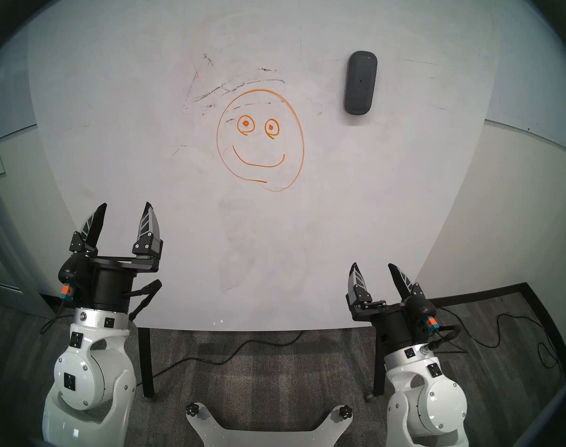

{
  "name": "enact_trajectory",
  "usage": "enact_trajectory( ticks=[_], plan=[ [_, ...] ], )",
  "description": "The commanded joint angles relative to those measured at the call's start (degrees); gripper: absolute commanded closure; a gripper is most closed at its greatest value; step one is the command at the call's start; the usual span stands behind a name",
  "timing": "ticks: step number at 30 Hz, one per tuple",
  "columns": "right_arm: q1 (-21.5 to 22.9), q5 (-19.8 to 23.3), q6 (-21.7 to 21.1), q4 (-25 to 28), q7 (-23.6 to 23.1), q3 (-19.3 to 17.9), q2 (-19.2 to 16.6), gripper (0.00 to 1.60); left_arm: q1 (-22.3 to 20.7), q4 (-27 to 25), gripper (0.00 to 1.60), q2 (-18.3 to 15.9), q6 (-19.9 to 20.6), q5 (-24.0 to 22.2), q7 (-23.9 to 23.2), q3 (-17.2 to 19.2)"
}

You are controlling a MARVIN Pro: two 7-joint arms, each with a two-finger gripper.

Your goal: Erase all marks on the whiteboard with the eraser

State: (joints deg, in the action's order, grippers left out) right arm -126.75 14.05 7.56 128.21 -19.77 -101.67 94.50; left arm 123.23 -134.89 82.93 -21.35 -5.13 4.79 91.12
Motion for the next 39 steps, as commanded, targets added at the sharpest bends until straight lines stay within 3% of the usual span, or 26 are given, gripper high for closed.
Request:
enact_trajectory(
  ticks=[1,39],
  plan=[
    [0.2,0.0,0.1,1.2,0.1,0.1,0.1,0.0,0.0,-1.0,0.0,0.0,-0.1,0.0,0.0,0.0],
    [0.3,-0.2,-0.1,1.2,-0.4,-0.1,0.7,0.0,0.0,-1.0,0.0,0.0,-0.1,0.0,0.0,0.0]
  ],
)
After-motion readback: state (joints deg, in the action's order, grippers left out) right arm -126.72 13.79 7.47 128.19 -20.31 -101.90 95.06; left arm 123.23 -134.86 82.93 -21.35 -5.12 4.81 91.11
